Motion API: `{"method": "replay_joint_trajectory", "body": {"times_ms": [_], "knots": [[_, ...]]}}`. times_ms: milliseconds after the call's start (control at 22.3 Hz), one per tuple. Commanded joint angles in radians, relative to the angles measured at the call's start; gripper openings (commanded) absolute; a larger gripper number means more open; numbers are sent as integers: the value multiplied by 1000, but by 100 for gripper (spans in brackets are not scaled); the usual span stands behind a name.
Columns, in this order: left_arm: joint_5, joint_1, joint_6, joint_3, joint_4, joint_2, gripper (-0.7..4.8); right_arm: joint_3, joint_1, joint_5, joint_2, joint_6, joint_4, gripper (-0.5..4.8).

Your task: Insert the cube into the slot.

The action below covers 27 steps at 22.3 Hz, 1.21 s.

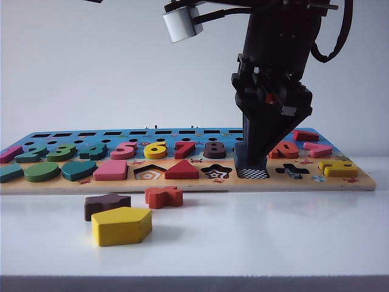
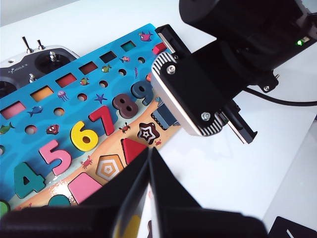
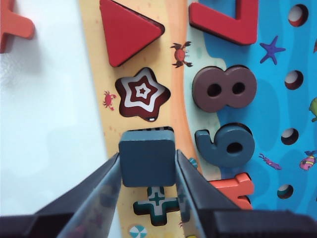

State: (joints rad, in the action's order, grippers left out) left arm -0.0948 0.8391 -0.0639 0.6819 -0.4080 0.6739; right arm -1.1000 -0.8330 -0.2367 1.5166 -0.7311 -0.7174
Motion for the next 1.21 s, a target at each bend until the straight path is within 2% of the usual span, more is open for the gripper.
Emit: {"method": "replay_joint_trajectory", "body": {"times_ms": [45, 986, 1210], "knots": [[3, 0, 4, 5, 13, 0, 17, -6, 0, -3, -2, -21, 6, -6], [21, 0, 4, 5, 18, 22, 17, -6, 12, -5, 13, -58, 9, -6], [21, 0, 4, 5, 21, 25, 17, -6, 20, -36, 13, -58, 5, -6]]}}
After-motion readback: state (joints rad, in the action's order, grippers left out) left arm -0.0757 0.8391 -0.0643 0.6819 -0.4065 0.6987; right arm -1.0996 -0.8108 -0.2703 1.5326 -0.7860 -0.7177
